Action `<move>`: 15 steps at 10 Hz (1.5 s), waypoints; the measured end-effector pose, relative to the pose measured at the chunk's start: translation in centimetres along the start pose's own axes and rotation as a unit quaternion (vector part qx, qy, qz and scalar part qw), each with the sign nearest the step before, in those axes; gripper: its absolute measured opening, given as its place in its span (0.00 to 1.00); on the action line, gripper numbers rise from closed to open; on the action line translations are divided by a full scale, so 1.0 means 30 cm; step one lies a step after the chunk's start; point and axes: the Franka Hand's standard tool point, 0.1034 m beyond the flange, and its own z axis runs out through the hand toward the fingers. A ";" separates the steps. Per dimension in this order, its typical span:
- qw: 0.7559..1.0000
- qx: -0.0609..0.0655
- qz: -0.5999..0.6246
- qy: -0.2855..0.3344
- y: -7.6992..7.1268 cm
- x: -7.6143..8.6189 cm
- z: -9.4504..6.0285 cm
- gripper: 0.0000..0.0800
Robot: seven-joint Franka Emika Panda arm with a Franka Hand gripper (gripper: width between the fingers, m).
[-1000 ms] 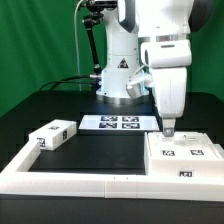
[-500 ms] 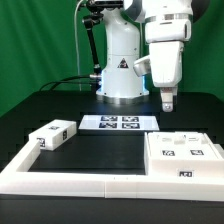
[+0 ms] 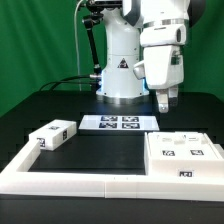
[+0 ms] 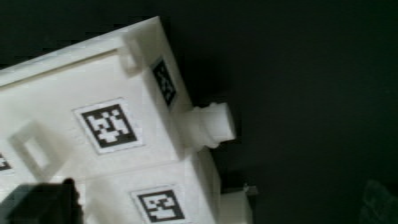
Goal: Assemble cabinet
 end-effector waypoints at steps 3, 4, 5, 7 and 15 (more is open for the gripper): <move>0.996 -0.004 0.092 0.005 -0.002 0.009 -0.001 1.00; 0.988 -0.007 0.157 0.012 -0.029 0.016 0.009 1.00; 0.982 -0.003 0.189 0.012 -0.035 0.016 0.013 1.00; 0.969 -0.001 0.246 0.015 -0.031 0.017 0.012 1.00; 0.826 0.013 0.563 0.025 -0.091 0.001 0.056 1.00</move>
Offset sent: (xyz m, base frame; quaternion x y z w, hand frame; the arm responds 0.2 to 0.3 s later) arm -0.0214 -0.0102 -0.0133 -0.0741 -0.0202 0.3416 0.9367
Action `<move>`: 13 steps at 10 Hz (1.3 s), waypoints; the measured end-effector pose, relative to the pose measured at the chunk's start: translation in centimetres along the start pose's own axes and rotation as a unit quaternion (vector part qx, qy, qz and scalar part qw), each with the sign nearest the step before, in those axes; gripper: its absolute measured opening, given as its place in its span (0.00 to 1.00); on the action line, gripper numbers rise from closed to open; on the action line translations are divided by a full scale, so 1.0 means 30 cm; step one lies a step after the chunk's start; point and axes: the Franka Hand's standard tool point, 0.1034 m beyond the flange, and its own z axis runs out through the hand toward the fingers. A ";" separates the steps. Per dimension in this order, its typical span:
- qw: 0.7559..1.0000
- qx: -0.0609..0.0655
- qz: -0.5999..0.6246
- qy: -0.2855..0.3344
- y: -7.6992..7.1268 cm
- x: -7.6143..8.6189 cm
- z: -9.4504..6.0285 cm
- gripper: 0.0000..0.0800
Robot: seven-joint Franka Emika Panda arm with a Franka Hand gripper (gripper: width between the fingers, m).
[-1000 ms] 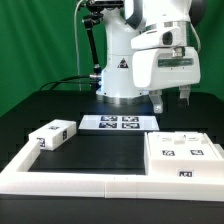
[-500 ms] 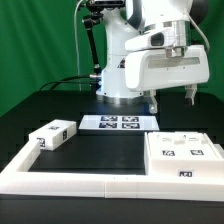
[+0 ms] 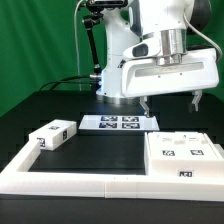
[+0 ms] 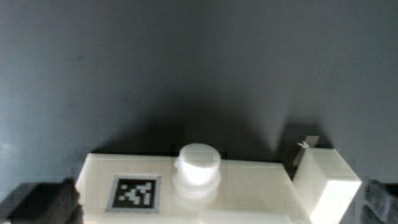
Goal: Assemble cabinet
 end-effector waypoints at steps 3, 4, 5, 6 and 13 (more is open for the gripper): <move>1.000 0.002 0.029 -0.010 0.040 -0.004 0.053 1.00; 0.999 0.003 0.034 -0.011 0.054 0.013 0.074 1.00; 0.999 0.005 0.037 -0.013 0.059 0.022 0.096 1.00; 0.999 0.007 0.039 -0.016 0.060 0.019 0.118 1.00; 0.999 0.010 0.039 -0.011 0.053 -0.002 0.181 1.00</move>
Offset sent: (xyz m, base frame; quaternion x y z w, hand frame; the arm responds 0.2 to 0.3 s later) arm 0.0263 -0.0161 -0.0203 0.0036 -0.0101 0.0355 0.9993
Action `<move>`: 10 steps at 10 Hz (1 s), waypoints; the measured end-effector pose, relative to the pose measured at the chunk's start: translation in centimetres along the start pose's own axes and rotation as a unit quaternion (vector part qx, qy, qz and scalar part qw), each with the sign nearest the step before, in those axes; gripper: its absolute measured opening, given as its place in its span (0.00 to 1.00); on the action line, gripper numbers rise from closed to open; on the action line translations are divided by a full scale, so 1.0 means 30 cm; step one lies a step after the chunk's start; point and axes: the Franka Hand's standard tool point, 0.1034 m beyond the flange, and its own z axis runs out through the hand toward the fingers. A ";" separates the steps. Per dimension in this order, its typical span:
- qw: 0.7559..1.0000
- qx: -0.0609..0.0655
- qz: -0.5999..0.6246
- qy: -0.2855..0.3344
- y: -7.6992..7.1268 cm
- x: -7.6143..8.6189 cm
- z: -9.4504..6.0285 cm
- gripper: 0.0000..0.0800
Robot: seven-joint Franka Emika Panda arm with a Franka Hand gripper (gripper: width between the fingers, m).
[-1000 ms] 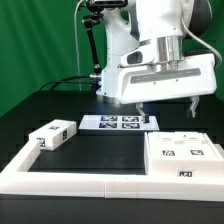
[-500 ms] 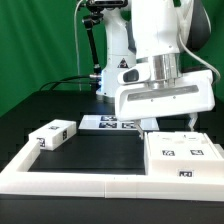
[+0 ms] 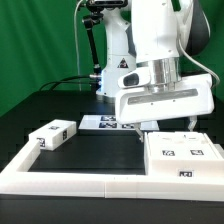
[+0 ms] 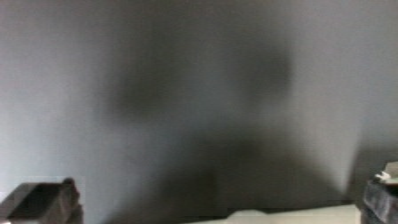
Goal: Assemble cabinet
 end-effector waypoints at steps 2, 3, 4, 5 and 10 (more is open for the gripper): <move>1.000 0.005 -0.001 0.000 -0.021 0.021 0.041 1.00; 1.000 0.007 0.001 0.002 -0.023 0.042 0.054 1.00; 1.000 0.009 0.001 0.003 -0.030 0.050 0.061 1.00; 1.000 0.009 -0.003 0.003 -0.040 0.051 0.064 1.00; 1.000 0.008 -0.019 0.014 -0.033 0.052 0.067 0.67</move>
Offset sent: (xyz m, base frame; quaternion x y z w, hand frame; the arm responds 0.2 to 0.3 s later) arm 0.0239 0.0064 -0.0176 0.0080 0.0074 0.0336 0.9994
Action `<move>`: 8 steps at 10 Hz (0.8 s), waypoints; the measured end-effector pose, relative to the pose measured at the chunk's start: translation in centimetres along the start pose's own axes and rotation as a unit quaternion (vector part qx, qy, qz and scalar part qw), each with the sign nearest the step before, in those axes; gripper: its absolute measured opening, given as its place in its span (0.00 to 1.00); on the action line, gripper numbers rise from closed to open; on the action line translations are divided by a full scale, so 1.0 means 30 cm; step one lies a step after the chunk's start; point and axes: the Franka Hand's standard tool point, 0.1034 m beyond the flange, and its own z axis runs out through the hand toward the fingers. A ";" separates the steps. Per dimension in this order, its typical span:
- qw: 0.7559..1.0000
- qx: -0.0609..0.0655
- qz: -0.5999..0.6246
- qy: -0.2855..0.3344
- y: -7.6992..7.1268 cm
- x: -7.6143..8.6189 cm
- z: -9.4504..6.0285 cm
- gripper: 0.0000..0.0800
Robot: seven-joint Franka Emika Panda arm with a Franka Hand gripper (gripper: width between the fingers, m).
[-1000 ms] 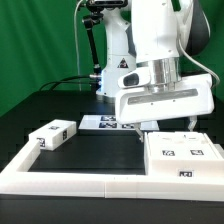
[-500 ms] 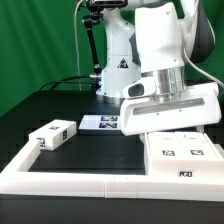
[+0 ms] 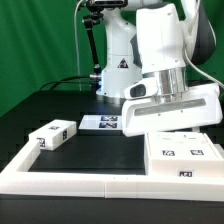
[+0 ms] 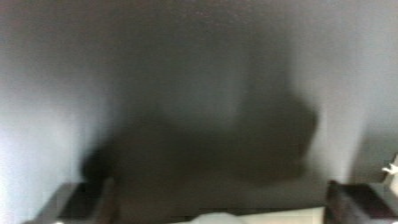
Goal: Assemble cabinet
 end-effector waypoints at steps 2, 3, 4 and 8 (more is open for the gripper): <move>1.000 -0.001 -0.006 0.002 0.004 -0.015 0.001 0.50; 1.000 -0.002 -0.008 0.002 0.006 -0.024 0.003 0.25; 1.000 -0.002 -0.011 0.001 0.007 -0.029 0.004 0.09; 0.999 -0.004 -0.034 -0.001 0.030 -0.027 -0.005 0.01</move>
Offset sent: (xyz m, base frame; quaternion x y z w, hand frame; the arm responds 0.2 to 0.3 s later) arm -0.0052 -0.0055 -0.0123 -0.0097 0.0145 -0.0088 0.9998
